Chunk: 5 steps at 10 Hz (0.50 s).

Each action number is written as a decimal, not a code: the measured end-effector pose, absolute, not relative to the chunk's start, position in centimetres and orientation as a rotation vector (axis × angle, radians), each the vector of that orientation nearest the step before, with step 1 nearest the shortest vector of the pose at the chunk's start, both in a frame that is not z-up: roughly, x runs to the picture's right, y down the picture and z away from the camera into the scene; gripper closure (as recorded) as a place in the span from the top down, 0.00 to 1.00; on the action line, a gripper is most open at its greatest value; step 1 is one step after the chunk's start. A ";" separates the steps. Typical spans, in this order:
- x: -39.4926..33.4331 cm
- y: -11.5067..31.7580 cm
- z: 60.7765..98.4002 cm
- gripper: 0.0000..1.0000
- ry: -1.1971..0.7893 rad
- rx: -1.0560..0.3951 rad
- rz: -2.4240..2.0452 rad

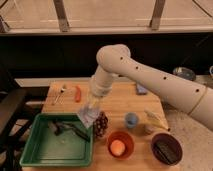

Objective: Place towel in tray

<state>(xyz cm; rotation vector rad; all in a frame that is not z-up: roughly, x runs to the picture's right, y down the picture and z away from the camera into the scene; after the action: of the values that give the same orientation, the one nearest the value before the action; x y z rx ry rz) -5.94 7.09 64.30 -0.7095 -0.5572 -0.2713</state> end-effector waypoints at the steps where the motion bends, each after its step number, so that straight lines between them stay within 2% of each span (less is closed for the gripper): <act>1: -5.7 7.1 64.3 0.00 -0.555 -0.709 -0.267; 5: -5.7 7.1 64.3 0.00 -0.556 -0.709 -0.267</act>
<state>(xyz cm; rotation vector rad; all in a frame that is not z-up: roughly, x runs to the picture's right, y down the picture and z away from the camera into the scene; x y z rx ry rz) -5.73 7.09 64.32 -0.7093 -0.5556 -0.2673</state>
